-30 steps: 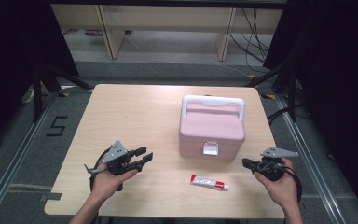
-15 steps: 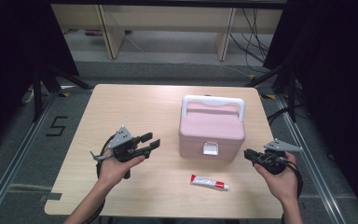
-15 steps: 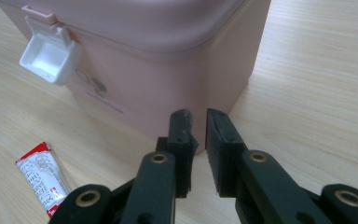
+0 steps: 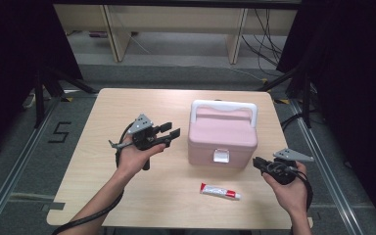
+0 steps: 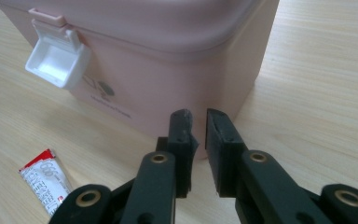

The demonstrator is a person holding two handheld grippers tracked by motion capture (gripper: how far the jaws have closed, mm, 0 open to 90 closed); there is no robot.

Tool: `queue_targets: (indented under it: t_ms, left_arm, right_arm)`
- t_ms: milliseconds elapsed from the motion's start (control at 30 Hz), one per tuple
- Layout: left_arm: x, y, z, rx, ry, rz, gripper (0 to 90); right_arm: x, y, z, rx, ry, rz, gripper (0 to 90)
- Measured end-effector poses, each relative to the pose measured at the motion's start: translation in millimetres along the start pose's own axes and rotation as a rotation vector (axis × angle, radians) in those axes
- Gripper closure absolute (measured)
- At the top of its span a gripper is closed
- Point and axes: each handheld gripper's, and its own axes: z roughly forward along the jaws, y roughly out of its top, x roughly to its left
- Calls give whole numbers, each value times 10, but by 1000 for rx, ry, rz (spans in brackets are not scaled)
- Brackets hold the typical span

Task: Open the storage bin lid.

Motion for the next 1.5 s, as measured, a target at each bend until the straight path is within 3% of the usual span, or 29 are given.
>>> queue_targets:
  t_ms: [67,100,400,433,467,500,633,667,767,800,833,967,1000,1033,1167,1267,1433,1467,1500]
  left_arm:
    - [6,43,74,-2,-2,-4,533]
    - [9,65,113,2,-1,-9,533]
    - [33,224,446,36,12,-18,534]
    - [34,249,497,38,15,-21,536]
    - [34,249,497,38,15,-21,537]
    - [36,265,530,43,15,-24,537]
    - [32,303,635,54,24,-37,539]
    - [25,312,658,54,22,-43,540]
    - [9,330,716,60,16,-52,547]
    - [4,332,741,63,9,-60,563]
    - [7,333,770,73,1,-54,588]
    - [36,323,820,83,2,-79,646]
    - [42,320,828,84,1,-87,656]
    - [42,320,828,84,1,-87,669]
    - [54,328,832,88,-4,-118,715]
    - [66,349,827,95,-9,-172,729]
    - [64,379,825,107,-7,-192,736]
    - [66,381,829,107,-11,-199,737]
    - [71,386,829,113,-10,-203,736]
  right_arm:
    - [24,11,-14,15,-26,16,811]
    - [-6,27,-15,-2,-39,-30,810]
    - [-36,45,-36,-10,-54,-9,806]
    - [-7,33,-35,-3,-36,46,805]
    - [-7,33,-35,-3,-36,46,805]
    - [-39,36,-40,-11,-44,3,805]
    - [-30,23,-53,-16,-53,35,804]
    - [-56,27,-66,-16,-55,8,804]
    - [-56,28,-80,-24,-66,5,806]
    - [-25,23,-85,-15,-58,46,810]
    - [-21,22,-88,-11,-59,51,815]
    - [-26,17,-81,-13,-55,52,832]
    - [-54,17,-75,-24,-61,10,833]
    - [-54,17,-75,-24,-61,10,833]
    - [-48,5,-77,-27,-52,14,833]
    - [-38,7,-89,-28,-47,29,835]
    - [-20,30,-110,-42,-56,18,846]
    - [13,31,-102,-50,-41,57,849]
    - [-12,42,-111,-43,-48,16,854]
